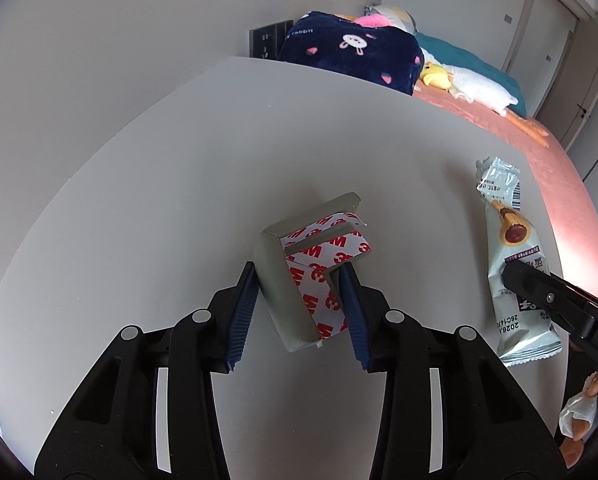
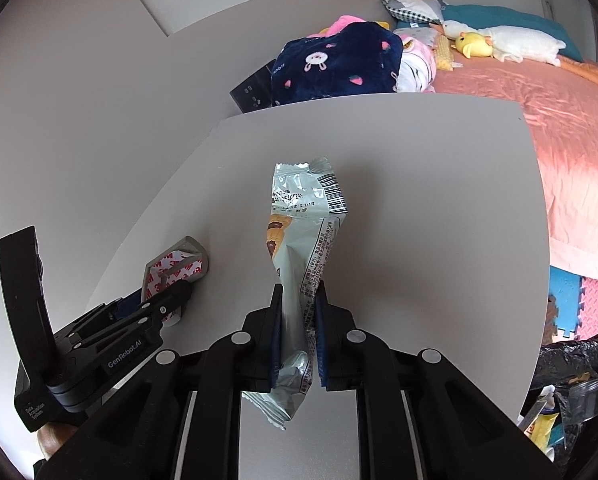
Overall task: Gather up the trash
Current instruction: 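Grasp the silver snack wrapper with the right gripper while the left gripper grasps the red-and-white packaging, then carry wrapper and red-and-white packaging over the black trash bag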
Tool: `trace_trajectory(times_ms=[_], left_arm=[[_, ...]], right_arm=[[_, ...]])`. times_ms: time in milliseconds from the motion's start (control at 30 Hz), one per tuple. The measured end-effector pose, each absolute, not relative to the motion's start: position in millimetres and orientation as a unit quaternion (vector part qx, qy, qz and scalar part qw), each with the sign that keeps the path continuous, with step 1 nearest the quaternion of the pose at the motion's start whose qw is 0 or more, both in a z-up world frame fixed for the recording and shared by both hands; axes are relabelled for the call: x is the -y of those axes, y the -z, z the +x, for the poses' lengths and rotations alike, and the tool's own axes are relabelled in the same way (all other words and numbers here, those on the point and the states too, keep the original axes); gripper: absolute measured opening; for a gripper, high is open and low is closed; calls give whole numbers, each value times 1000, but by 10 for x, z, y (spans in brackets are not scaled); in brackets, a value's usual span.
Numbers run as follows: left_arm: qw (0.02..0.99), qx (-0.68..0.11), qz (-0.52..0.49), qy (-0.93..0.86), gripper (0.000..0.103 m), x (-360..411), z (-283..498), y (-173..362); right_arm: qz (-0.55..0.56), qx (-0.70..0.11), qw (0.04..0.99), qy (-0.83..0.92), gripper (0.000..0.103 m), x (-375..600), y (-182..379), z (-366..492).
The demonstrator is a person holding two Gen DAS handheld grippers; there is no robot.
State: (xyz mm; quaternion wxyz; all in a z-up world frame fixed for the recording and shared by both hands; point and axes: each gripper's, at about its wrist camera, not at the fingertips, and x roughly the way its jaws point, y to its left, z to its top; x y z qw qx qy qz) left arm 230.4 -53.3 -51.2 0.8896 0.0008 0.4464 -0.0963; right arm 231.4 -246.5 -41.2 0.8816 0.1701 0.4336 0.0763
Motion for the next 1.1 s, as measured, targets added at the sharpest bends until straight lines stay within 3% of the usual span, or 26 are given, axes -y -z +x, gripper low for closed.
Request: trace_trajectory(times_ms=[1100], left_arm=[[903, -408, -5, 136, 41, 1106, 1320, -213]], right_arm=[[172, -391, 900, -86, 15, 2840, -225, 1281]])
